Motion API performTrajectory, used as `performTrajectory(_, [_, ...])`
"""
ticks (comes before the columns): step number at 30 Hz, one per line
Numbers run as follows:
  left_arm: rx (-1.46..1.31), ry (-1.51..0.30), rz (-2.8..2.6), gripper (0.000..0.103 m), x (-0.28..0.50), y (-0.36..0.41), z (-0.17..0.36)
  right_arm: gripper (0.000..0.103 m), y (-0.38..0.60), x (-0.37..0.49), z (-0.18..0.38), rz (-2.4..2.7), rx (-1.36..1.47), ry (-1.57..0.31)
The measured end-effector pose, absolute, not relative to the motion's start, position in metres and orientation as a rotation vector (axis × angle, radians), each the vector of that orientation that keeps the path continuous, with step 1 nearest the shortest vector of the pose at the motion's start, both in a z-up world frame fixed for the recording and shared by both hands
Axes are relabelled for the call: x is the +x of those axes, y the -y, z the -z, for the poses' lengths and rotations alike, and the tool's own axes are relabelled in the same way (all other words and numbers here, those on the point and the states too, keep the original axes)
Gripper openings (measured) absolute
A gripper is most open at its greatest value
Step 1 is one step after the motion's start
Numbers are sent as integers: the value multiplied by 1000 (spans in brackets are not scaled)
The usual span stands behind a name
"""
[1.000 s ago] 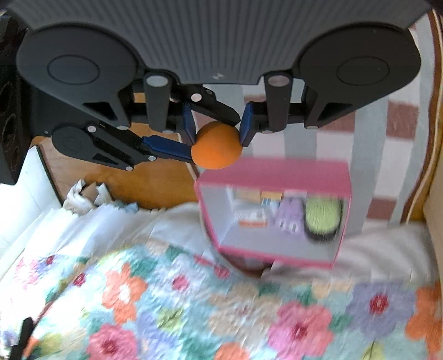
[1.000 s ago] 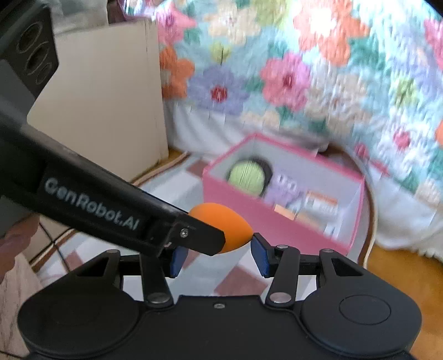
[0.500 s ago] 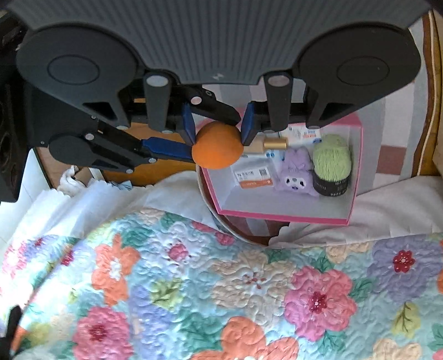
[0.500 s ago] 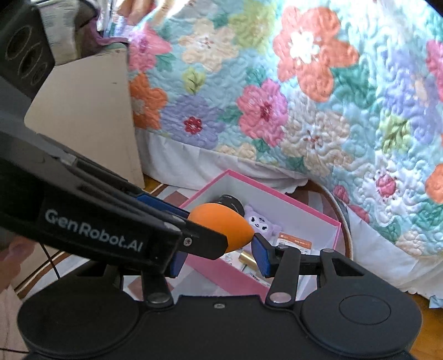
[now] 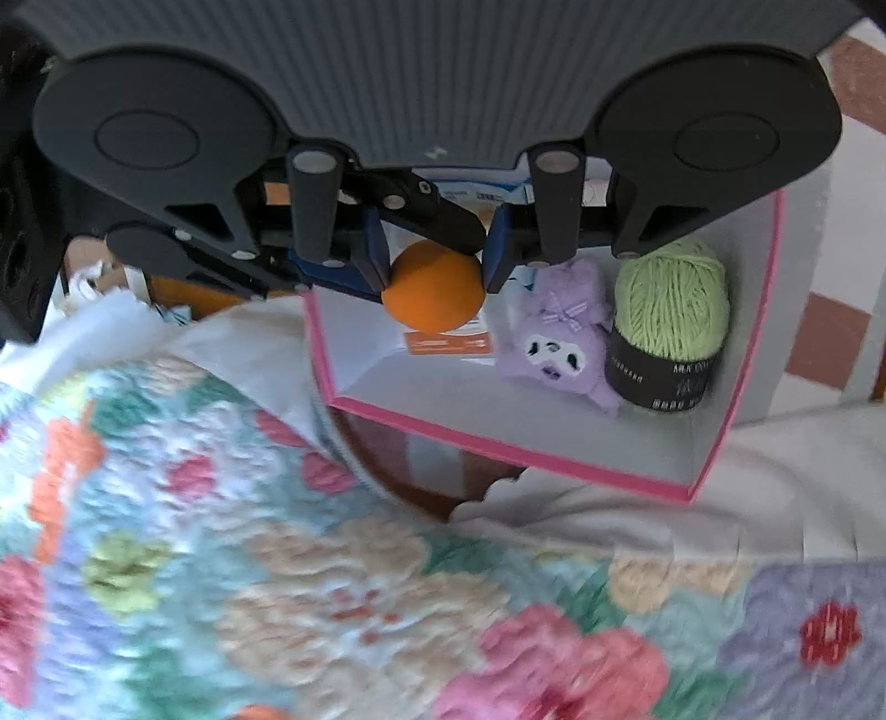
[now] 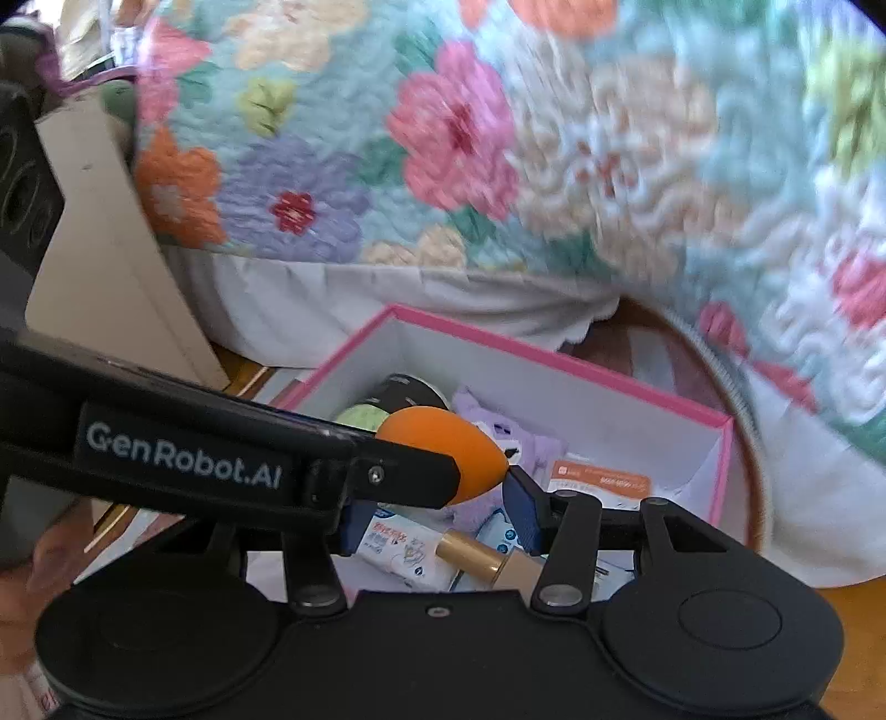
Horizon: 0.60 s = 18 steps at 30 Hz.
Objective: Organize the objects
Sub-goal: 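Carry the orange sponge into the pink box and open the left gripper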
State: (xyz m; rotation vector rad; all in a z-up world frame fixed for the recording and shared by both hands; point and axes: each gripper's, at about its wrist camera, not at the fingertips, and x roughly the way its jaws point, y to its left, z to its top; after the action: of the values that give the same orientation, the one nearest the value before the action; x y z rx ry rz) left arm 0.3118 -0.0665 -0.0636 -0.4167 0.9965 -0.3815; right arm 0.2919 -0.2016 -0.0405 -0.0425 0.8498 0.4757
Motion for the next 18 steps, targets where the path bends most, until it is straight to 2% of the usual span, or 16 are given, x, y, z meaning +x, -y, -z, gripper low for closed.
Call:
performTrajectory(12, [-476,-1073,337,35,350,73,133,56,206,339,105,-438,11,-987])
performTrajectory(15, [-488,-1084,292,35,350,72,140,62,209,341,110,-418,16,-999])
performTrajectory(18, [-461,-1080,286,36,347,73,140,62,213,337,112,-413,32,-989])
